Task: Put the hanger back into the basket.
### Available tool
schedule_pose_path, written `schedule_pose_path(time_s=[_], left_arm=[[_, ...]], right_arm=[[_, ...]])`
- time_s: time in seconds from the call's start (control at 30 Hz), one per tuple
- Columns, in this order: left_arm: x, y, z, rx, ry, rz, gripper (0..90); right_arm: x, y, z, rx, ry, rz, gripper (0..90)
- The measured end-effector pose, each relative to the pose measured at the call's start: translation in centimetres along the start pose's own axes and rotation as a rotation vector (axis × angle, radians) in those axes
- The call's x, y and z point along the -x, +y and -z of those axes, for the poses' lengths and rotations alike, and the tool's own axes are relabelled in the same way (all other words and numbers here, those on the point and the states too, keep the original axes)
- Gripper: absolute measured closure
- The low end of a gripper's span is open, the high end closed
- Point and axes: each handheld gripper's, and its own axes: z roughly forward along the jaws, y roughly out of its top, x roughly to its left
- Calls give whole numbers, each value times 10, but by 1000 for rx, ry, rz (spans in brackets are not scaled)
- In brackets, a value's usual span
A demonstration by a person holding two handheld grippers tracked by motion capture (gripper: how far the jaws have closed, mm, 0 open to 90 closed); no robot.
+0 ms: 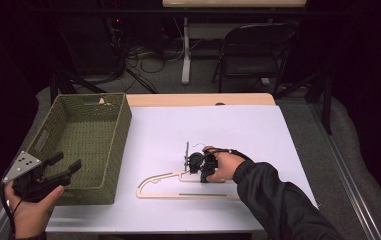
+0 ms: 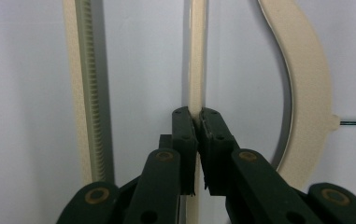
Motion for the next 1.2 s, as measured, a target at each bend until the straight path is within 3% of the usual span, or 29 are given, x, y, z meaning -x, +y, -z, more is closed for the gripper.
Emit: schedule_pose_path(time_s=[0.23,0.5,0.53,0.63,0.67,0.7,0.77,0.87,1.07,1.17,1.2], left_arm=[[2,0,-1,-3,-7,-5,320],[14,5,-4,-2,-57,-34,324],[20,7,-5,-1,-81,-46,329],[31,11,-10,-11,-142,-54,363],[31,11,-10,-11,-142,-54,374],[41,13,-15,-21,-191,-58,382],[46,15,-18,-27,-216,-59,388],[64,19,-31,-49,-303,-66,388],[93,24,-63,-99,-396,-93,391],[100,25,-73,-125,-426,-105,421],[107,25,-84,-156,-439,-126,421]], right_arm=[[0,-1,2,13,-4,0,855],[-11,-1,12,29,-80,45,856],[-16,-2,16,40,-111,72,856],[-24,-3,22,48,-146,97,856],[-24,-3,22,48,-146,97,856],[-30,-4,27,63,-173,117,856],[-32,-5,29,70,-182,120,856],[-38,-7,35,82,-203,139,856],[-45,-9,44,99,-237,162,856],[-46,-9,45,97,-243,166,856],[-47,-9,45,97,-246,172,855]])
